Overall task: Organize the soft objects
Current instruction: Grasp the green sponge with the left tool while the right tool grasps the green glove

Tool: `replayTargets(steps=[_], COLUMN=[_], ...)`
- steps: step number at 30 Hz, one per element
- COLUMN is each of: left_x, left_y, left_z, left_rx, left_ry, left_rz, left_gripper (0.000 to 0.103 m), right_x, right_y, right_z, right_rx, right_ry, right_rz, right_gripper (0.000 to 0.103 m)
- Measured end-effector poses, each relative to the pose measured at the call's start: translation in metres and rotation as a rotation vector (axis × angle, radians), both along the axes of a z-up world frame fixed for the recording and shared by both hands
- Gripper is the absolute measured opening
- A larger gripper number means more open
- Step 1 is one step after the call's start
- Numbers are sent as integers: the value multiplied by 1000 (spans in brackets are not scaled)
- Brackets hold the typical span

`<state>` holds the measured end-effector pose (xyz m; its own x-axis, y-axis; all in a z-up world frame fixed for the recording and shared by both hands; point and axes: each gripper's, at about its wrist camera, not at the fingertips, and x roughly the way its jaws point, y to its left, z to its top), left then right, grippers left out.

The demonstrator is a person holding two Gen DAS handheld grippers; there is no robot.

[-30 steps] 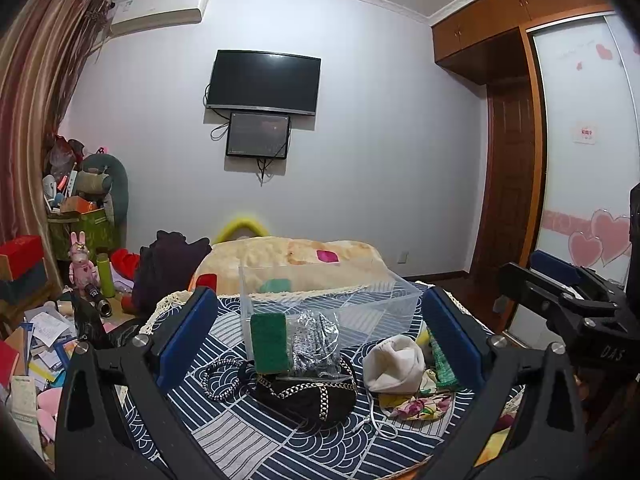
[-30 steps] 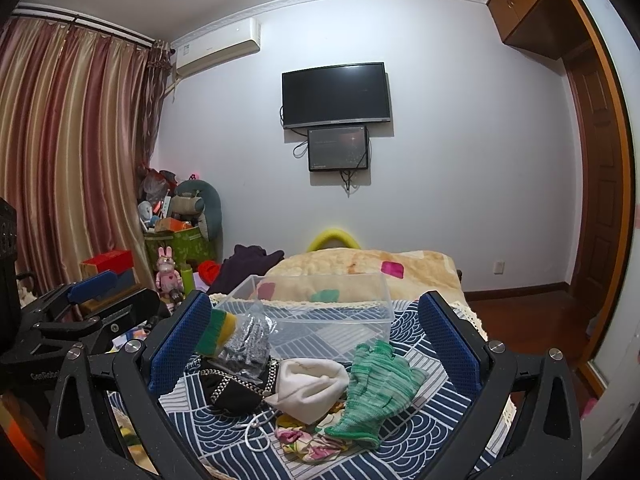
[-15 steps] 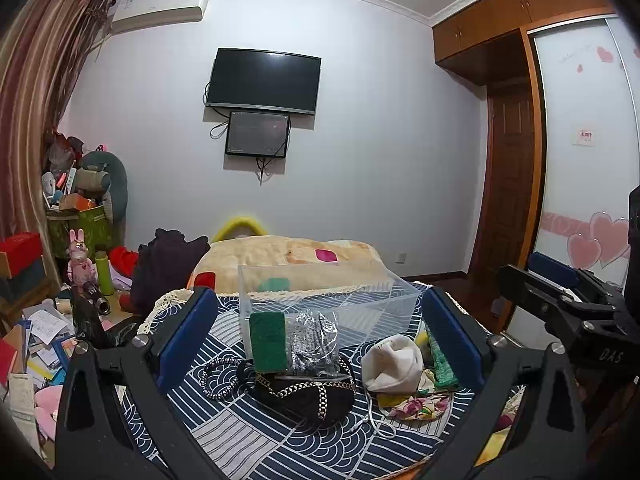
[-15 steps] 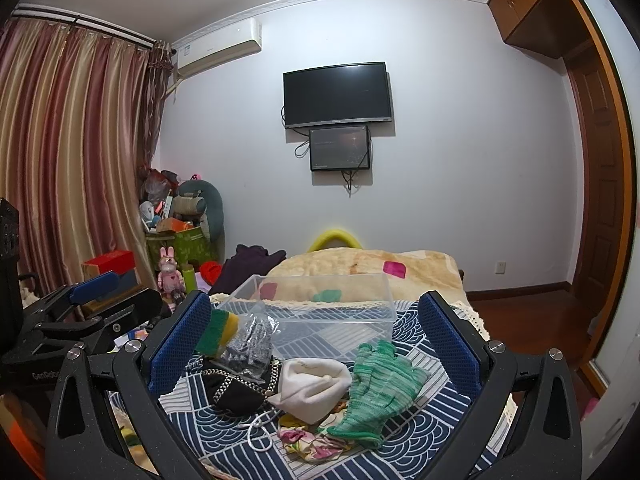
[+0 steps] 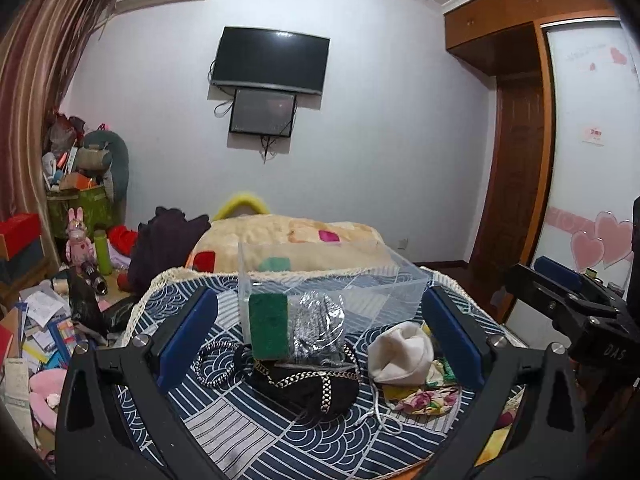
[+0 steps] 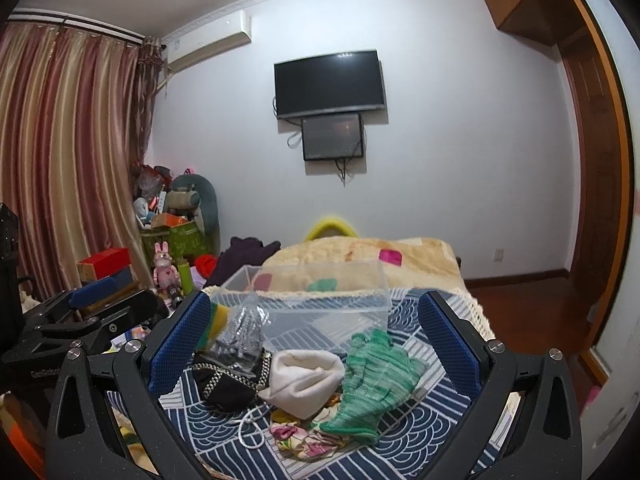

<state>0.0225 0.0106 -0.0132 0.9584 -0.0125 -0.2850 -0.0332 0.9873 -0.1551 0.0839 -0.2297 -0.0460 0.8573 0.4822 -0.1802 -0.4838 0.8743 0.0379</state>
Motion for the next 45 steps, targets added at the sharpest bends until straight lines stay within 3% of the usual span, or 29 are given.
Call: replayTargets(steps=[5,19,27,29,33,45], left_x=[13,64,84,88,94,78], left_y=[7,31,37,38,40,48], left_z=[-9,-43,-60,-65,-73,-64], left_rx=[-15,-57,-90,-88,-102,-119], left_ry=[42,170,222,237,273,226], left_rz=[-3,62,68,65,42,59], left_gripper=[88,69,63,55,36,35], right_x=[12,46,67,71,75,73], right_y=[-2,-17,-20,-19,-17,-18], right_z=[-9,-36,-53,-57,-63,-56], right_rx=[-17,-21,-26,-37,-54,-58], right_ry=[60,256,373,394,418,379], right_rz=[-19,-46,-69,-72,-70,-91], right_gripper=[95,65,57,57,46,19])
